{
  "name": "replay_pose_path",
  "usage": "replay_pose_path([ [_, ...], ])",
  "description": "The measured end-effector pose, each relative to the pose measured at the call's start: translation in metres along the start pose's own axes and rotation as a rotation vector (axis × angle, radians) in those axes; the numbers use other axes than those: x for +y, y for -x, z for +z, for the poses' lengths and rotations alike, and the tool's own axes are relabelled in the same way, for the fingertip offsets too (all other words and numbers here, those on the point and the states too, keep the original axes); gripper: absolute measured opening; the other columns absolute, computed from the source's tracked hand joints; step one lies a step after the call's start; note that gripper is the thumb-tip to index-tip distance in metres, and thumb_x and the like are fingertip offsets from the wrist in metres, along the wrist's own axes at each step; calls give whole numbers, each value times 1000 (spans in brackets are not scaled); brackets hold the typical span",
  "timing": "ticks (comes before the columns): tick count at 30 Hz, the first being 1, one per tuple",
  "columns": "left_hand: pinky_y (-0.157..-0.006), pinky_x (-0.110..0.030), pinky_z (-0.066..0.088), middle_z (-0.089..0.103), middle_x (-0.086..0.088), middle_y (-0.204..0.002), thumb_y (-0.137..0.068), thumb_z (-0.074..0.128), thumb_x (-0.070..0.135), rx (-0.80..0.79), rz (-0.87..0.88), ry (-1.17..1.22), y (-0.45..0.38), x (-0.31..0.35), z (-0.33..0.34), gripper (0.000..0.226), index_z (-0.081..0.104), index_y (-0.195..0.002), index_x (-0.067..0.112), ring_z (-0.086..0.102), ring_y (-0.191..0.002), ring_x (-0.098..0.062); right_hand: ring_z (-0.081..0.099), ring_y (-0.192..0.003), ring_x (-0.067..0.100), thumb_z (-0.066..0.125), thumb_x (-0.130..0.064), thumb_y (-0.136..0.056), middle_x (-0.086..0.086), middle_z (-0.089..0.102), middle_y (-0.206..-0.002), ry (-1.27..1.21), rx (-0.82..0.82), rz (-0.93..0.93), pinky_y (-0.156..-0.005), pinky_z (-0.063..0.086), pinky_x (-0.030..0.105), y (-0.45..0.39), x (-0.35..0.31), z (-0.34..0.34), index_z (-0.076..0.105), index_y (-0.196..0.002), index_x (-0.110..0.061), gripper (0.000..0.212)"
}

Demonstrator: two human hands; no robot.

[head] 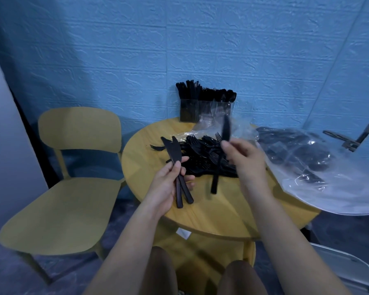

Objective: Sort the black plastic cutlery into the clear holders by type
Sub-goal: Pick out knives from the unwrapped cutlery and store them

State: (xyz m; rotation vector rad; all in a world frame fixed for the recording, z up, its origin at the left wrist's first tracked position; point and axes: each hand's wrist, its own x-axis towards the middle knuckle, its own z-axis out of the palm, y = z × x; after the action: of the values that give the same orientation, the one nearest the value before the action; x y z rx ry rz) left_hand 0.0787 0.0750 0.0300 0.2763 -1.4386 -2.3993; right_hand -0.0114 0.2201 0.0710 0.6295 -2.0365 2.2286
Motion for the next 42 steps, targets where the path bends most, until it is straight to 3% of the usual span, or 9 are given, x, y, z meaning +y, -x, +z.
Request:
replay_pose_path([
  [5,-71,-31,58,67,-4,-84,-98,45,19,-4,20,-76,5,2,2,23,61,-114,12,70,-80,-20,58,-56,-3,69,-6,-83,1,65,-73,28,-302,148,-57,45,9,0,4,39,63,-84,-12,8],
  [8,-73,-35,59,72,-5,-90,-98,46,17,-28,7,-88,5,2,2,22,61,-114,13,70,-78,-21,55,-51,0,69,-7,-84,-1,60,-71,85,-337,152,-55,47,14,-2,13,50,61,-84,-11,8],
  [12,-63,-30,58,67,-3,-82,-98,45,15,-38,12,-51,3,2,4,22,60,-114,13,60,-62,-11,53,-57,5,73,-17,-81,-4,52,-72,222,-352,113,-57,47,15,-6,19,56,60,-80,-19,14],
  [18,-58,-25,53,50,3,-72,-99,44,19,48,0,161,-1,4,-5,28,59,-120,11,48,-59,-6,54,-68,2,66,-29,-87,-10,63,-74,626,-362,-123,-66,44,16,-15,27,18,69,-83,-22,8],
  [20,-55,-23,51,49,3,-72,-99,44,21,73,9,220,-3,3,-9,29,58,-122,10,46,-59,-6,59,-74,3,61,-33,-90,-11,66,-82,796,-483,-186,-72,50,22,-9,34,4,73,-92,-22,15],
  [23,-52,-23,49,49,3,-71,-99,42,21,108,25,272,-6,0,-11,31,57,-123,9,46,-58,-7,57,-97,6,58,-30,-93,-9,65,-102,945,-596,-293,-91,46,27,-2,45,-5,71,-107,-19,22],
  [29,-52,-22,48,48,2,-72,-100,42,21,130,18,261,-6,0,-11,30,58,-123,10,45,-60,-8,45,-120,8,52,-28,-97,-6,59,-124,1020,-535,-376,-104,37,27,-2,47,-7,61,-125,-19,31],
  [34,-52,-22,48,49,3,-71,-100,43,21,132,15,253,-5,0,-11,28,60,-119,11,45,-59,-7,38,-131,12,45,-28,-100,-3,50,-139,1110,-616,-393,-110,26,23,-3,52,-5,49,-137,-17,39],
  [42,-55,-22,48,50,4,-72,-100,41,21,144,24,210,-2,1,-10,30,59,-122,12,47,-59,-6,48,-113,16,55,-23,-95,-3,63,-112,1117,-587,-471,-99,37,31,-2,50,-4,63,-122,-17,29],
])
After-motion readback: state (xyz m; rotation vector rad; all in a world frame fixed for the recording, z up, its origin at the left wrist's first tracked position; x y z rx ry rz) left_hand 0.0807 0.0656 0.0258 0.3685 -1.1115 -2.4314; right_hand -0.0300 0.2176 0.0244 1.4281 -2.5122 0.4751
